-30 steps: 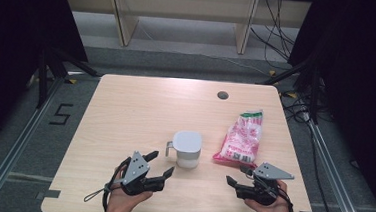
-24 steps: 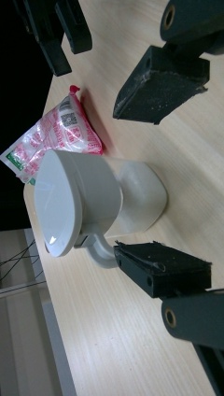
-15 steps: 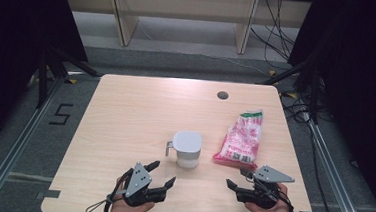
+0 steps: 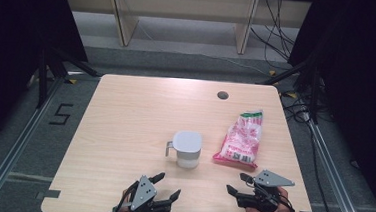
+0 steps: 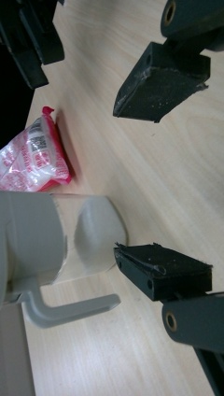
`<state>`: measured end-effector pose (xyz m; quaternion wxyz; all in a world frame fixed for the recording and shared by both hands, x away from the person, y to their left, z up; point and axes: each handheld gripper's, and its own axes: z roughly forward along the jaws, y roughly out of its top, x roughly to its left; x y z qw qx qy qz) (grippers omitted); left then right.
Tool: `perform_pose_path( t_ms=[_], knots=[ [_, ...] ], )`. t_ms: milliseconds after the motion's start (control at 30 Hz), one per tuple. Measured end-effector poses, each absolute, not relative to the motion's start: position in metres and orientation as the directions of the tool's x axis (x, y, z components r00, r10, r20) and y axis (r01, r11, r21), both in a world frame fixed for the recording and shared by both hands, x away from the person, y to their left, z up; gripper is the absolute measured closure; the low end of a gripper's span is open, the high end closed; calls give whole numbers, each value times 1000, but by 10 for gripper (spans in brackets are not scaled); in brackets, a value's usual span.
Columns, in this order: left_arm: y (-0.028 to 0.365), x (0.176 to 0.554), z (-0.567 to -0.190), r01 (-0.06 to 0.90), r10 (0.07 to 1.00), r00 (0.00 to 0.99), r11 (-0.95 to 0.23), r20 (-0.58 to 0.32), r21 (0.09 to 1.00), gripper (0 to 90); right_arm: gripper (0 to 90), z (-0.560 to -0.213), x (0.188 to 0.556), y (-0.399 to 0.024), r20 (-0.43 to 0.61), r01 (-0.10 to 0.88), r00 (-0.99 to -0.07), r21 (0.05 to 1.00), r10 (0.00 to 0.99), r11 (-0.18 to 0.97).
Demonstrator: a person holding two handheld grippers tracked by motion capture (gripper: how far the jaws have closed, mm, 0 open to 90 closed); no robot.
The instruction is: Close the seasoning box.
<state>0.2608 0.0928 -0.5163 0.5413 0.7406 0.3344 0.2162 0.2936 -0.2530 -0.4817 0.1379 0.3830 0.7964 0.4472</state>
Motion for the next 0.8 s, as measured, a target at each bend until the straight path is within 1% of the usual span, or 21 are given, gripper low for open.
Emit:
perform_pose_path(
  t_ms=[67, 100, 167, 200, 233, 267, 300, 333, 367, 400, 533, 567, 633, 667, 733, 767, 800],
  knots=[
    [91, 259, -519, 273, 731, 681, -198, -44, 941, 265, 336, -482, 292, -253, 138, 491, -675, 817, 725, 302],
    [90, 258, -520, 279, 732, 679, -204, -42, 938, 264, 335, -481, 289, -253, 151, 511, -664, 807, 732, 296],
    [90, 256, -519, 268, 730, 683, -228, -17, 936, 264, 333, -483, 288, -251, 154, 508, -672, 808, 725, 299],
    [88, 255, -521, 269, 734, 678, -200, -38, 942, 264, 333, -483, 289, -253, 125, 490, -682, 809, 720, 324],
    [89, 255, -520, 265, 723, 691, -220, -26, 939, 264, 332, -484, 286, -251, 146, 510, -669, 804, 728, 307],
    [91, 256, -519, 241, 713, 701, -247, 8, 939, 264, 332, -484, 285, -250, 163, 525, -671, 794, 723, 308],
    [89, 253, -520, 271, 725, 688, -222, -27, 937, 262, 332, -485, 287, -251, 135, 499, -685, 803, 716, 326],
    [88, 253, -521, 280, 727, 685, -206, -45, 938, 259, 332, -486, 287, -250, 148, 501, -688, 804, 710, 319],
    [88, 254, -522, 279, 728, 684, -200, -48, 939, 253, 332, -486, 287, -251, 131, 499, -684, 801, 718, 329],
    [90, 254, -521, 282, 732, 681, -213, -38, 936, 251, 332, -487, 288, -250, 141, 492, -698, 806, 702, 327],
    [89, 254, -521, 280, 731, 680, -199, -48, 939, 250, 331, -486, 287, -251, 149, 513, -678, 797, 719, 318],
    [90, 253, -520, 284, 732, 680, -213, -40, 935, 250, 331, -486, 288, -252, 132, 495, -689, 803, 712, 331],
    [89, 254, -521, 280, 732, 680, -202, -46, 938, 250, 330, -486, 289, -252, 113, 485, -689, 806, 716, 340],
    [90, 254, -522, 280, 731, 681, -202, -46, 938, 250, 330, -487, 289, -251, 134, 495, -690, 805, 711, 328],
    [90, 254, -521, 288, 729, 683, -214, -44, 934, 250, 330, -487, 289, -251, 131, 496, -686, 805, 716, 327],
    [92, 255, -520, 261, 716, 698, -240, -11, 935, 250, 330, -487, 289, -252, 121, 491, -684, 805, 719, 332],
    [90, 254, -521, 288, 727, 685, -212, -46, 934, 250, 330, -487, 289, -252, 125, 492, -687, 805, 716, 331]
  ],
)
